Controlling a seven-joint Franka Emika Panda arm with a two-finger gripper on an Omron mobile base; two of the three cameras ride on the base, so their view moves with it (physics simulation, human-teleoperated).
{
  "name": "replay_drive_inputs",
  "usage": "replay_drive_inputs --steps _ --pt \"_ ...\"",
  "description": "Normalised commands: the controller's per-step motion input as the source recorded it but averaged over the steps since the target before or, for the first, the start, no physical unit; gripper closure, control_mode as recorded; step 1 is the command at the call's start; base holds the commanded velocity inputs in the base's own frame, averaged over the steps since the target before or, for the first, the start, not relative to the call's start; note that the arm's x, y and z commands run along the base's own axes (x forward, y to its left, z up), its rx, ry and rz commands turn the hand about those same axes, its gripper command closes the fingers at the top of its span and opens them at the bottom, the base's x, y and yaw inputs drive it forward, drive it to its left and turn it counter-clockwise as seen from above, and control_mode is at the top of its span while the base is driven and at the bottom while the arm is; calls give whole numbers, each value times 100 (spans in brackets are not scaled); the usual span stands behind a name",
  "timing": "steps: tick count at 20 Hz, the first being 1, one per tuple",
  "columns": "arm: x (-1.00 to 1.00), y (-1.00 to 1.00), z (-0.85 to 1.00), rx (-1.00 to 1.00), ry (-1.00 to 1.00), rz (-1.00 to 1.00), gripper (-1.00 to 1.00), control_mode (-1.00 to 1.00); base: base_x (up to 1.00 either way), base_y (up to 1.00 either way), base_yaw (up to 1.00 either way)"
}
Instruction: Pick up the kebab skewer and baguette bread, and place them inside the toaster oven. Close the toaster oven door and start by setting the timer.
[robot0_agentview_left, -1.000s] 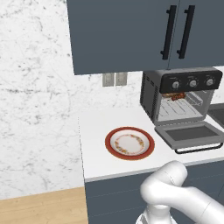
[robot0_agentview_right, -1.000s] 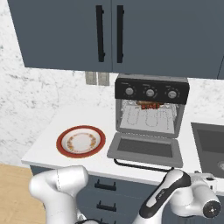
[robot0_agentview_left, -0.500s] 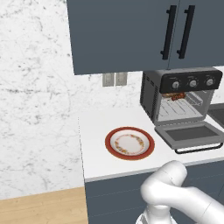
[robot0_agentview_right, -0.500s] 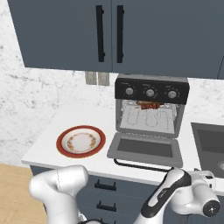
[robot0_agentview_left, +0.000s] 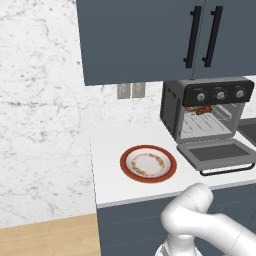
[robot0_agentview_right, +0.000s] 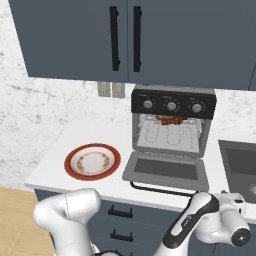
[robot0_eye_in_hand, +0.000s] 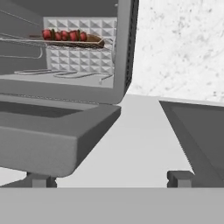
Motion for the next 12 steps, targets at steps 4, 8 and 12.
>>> replay_drive_inputs --steps 4,8,12 --pt "5 0 14 1 -4 0 -100 -100 0 0 0" --pt "4 0 12 1 -4 0 -100 -100 0 0 0" --pt "4 0 23 4 -9 0 -100 -100 0 0 0"
